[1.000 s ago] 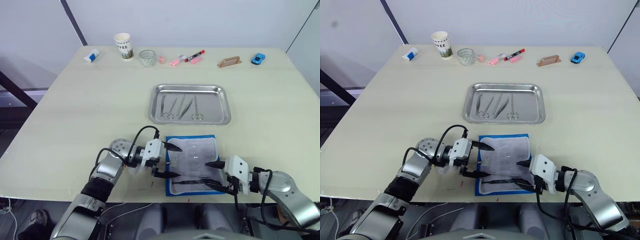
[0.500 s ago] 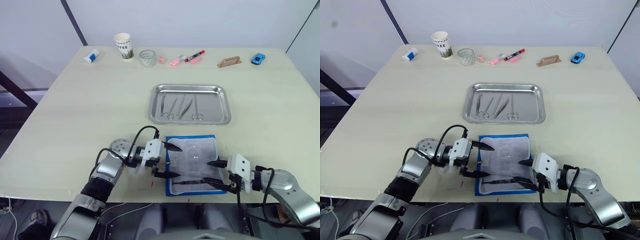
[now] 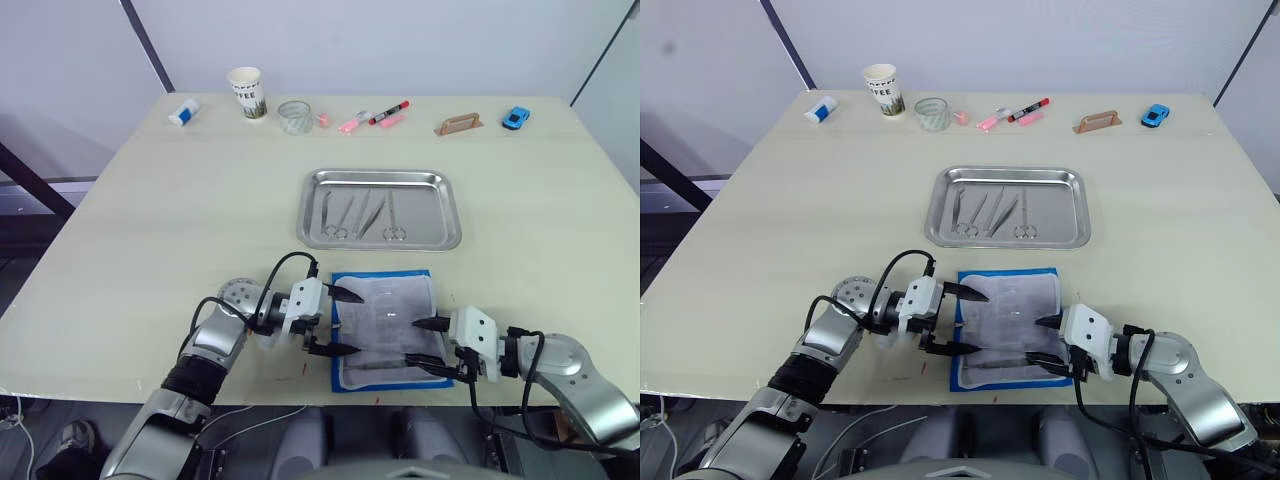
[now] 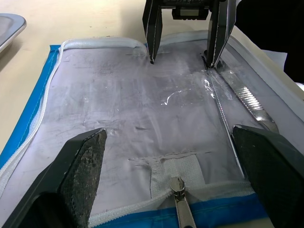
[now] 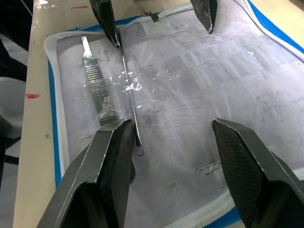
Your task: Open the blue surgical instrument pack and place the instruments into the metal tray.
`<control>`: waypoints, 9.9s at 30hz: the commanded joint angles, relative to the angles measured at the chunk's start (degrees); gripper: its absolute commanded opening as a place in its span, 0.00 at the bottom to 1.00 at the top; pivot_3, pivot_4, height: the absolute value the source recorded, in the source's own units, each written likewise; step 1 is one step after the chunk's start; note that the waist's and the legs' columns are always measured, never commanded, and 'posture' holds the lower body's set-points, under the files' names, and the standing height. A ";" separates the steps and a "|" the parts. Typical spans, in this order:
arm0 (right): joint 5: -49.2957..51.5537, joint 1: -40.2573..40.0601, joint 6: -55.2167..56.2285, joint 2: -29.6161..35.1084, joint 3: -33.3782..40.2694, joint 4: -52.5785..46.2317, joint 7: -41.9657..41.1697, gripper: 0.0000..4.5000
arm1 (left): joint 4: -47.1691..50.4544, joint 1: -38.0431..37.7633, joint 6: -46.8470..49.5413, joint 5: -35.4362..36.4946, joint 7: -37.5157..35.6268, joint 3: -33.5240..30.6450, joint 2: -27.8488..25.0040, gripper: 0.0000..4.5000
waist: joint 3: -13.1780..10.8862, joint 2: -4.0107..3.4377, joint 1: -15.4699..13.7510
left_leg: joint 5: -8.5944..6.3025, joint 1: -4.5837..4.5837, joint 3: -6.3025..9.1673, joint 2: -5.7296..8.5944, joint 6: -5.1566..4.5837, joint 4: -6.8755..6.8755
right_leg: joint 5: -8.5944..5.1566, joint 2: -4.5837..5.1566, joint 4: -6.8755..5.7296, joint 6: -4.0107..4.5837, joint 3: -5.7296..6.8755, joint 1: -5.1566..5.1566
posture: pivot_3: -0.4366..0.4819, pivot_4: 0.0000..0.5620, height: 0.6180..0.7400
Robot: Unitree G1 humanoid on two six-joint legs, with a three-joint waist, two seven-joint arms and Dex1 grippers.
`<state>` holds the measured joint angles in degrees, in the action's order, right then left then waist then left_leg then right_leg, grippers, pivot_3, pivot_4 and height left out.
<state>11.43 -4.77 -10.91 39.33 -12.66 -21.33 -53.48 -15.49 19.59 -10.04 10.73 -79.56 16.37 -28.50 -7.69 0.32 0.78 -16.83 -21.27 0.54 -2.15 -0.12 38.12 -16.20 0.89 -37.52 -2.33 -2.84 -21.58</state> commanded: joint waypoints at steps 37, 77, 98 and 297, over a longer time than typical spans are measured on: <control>-3.01 3.57 -3.65 2.84 -2.82 1.52 -2.77 0.01 | -3.64 -1.90 0.85 -2.17 0.76 1.82 -0.41 1.00 | 0.33 0.31 0.00 | 0.00 0.22 -0.12 0.00 0.00 0.00 | 0.00 -0.04 -0.18 0.01 -0.18 0.03 | 0.48 0.27 1.00; 8.48 9.11 -26.24 22.27 10.77 -15.88 -7.99 0.01 | -0.66 -3.54 2.42 -3.35 2.29 3.59 -0.91 1.00 | 0.29 0.23 -0.79 | -0.01 0.07 -0.09 0.03 -0.01 0.10 | -0.01 0.06 -0.13 -0.02 -0.12 0.00 | 0.48 0.27 1.00; 21.83 3.92 -28.60 17.49 32.95 -7.69 -5.50 0.01 | -0.56 -2.94 2.90 -3.43 2.85 4.13 -0.38 1.00 | 0.29 0.25 -0.18 | -0.01 0.11 -0.11 0.02 -0.02 0.08 | -0.01 0.01 -0.13 -0.02 -0.15 0.04 | 0.48 0.27 1.00; -0.15 12.65 -21.27 18.54 -0.65 -14.46 -11.08 0.01 | -3.14 -2.51 1.78 -4.51 2.93 5.27 -1.23 1.00 | 0.69 0.00 -0.21 | -0.15 0.32 -0.19 0.06 -0.25 0.10 | -0.06 0.04 -0.12 -0.13 -0.39 0.20 | 0.48 0.27 1.00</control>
<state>10.74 7.77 -32.63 56.64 -16.28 -33.95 -64.54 -14.34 18.86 -9.78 10.54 -77.17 18.79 -29.17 -7.00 0.32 0.57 -16.98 -20.95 0.36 -2.09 -0.37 38.22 -16.26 0.93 -37.63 -2.46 -3.22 -21.37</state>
